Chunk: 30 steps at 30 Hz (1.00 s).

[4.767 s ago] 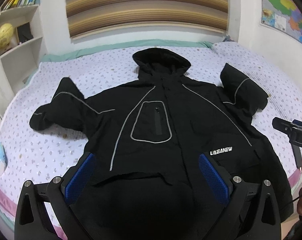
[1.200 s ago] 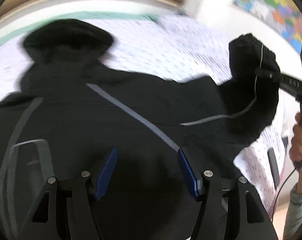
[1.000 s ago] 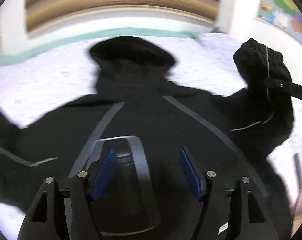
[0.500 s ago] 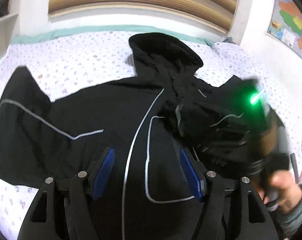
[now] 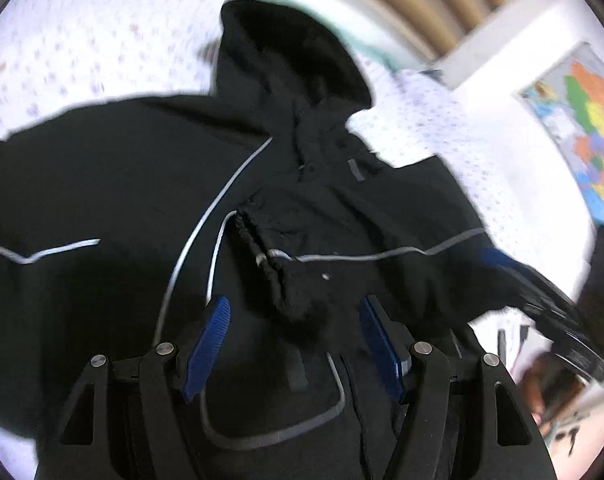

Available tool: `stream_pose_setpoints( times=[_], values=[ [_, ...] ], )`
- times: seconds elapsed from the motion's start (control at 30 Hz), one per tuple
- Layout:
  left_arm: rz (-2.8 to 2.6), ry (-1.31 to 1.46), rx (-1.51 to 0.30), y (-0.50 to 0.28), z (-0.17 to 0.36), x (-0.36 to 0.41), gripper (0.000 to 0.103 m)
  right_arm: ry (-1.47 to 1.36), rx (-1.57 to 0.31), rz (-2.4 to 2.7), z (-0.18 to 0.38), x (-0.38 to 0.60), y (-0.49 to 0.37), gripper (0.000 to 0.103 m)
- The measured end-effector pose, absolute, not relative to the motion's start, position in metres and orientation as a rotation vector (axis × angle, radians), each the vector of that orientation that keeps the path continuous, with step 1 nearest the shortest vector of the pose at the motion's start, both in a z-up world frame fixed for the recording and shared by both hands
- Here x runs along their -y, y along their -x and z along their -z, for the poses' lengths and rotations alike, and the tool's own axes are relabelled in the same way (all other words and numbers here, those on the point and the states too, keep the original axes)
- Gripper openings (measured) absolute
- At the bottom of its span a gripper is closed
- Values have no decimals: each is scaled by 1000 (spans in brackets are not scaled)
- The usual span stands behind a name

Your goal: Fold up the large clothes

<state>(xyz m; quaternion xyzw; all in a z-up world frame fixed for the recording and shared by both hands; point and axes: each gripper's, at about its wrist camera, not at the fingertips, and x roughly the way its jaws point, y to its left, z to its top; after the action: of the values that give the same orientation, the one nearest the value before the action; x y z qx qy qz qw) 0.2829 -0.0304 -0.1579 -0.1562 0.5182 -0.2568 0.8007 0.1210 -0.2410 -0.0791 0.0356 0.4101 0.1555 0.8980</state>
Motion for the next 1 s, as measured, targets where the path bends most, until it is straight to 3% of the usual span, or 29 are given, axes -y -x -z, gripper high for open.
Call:
stream_pose_setpoints(
  times=[0.1, 0.17, 0.2, 0.27, 0.5, 0.63, 0.77, 0.83, 1.0],
  values=[
    [573, 342, -1155, -298, 179, 58, 67, -55, -851, -236, 76, 271, -129, 63],
    [555, 286, -1157, -301, 186, 77, 37, -71, -869, -193, 82, 292, -127, 63],
    [532, 236, -1142, -300, 186, 86, 29, -86, -871, -182, 84, 301, -126, 62],
    [526, 191, -1088, -294, 177, 93, 23, -100, -864, -153, 89, 308, -124, 62],
    [378, 203, -865, -273, 117, 22, 21, -79, -849, -112, 92, 311, -130, 63],
    [285, 242, -969, -278, 137, -28, 21, -54, -912, -108, 117, 293, -146, 63],
    [297, 246, -1117, -274, 181, -38, 26, -36, -1053, -130, 170, 265, -171, 59],
    [321, 235, -1078, -262, 178, -38, 30, 0, -1130, -93, 200, 255, -182, 60],
    [310, 172, -972, -234, 147, -38, 46, 18, -1125, -72, 199, 252, -183, 60]
  ],
)
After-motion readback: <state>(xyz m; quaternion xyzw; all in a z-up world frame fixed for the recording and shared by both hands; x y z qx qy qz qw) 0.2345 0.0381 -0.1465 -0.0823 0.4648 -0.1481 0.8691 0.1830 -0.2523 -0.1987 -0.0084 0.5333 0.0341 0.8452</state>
